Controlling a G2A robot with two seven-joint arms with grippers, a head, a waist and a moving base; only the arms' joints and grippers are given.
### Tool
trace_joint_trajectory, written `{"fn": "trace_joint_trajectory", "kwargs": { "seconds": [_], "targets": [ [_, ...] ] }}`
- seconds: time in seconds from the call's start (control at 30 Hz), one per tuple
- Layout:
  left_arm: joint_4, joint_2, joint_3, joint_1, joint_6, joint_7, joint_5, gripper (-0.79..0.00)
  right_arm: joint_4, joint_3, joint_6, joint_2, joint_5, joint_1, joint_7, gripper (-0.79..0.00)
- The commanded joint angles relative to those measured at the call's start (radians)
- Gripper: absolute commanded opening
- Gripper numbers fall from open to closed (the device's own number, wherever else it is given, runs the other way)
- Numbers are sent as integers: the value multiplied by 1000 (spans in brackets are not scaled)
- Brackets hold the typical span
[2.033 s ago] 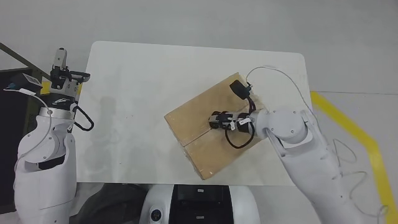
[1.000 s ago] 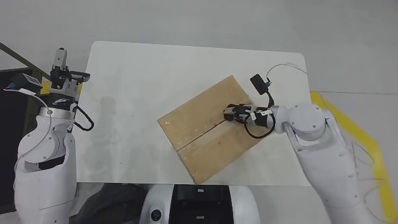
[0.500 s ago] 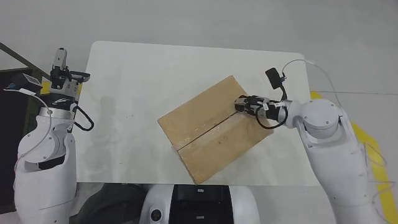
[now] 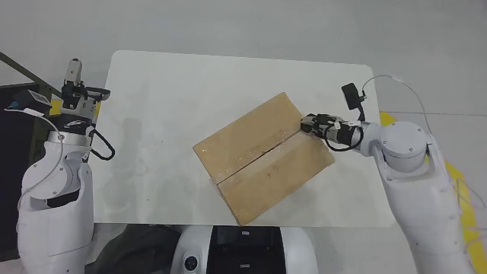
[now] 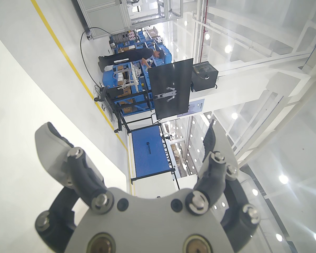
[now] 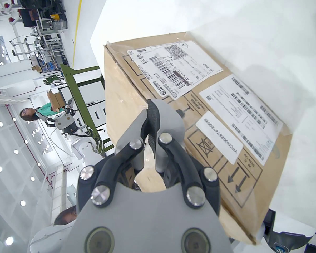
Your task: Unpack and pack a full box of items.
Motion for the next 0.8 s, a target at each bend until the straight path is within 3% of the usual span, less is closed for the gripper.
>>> {"fn": "trace_joint_trajectory", "kwargs": {
  "seconds": [0.0, 0.47, 0.77],
  "targets": [
    [0, 0, 0, 0, 0, 0, 0, 0, 6, 4, 1, 2, 4, 1, -7, -785],
    [0, 0, 0, 0, 0, 0, 0, 0, 25, 31, 19, 14, 25, -15, -65, -785],
    [0, 0, 0, 0, 0, 0, 0, 0, -46, 90, -32, 20, 50, -95, -194, -785]
  ]
}}
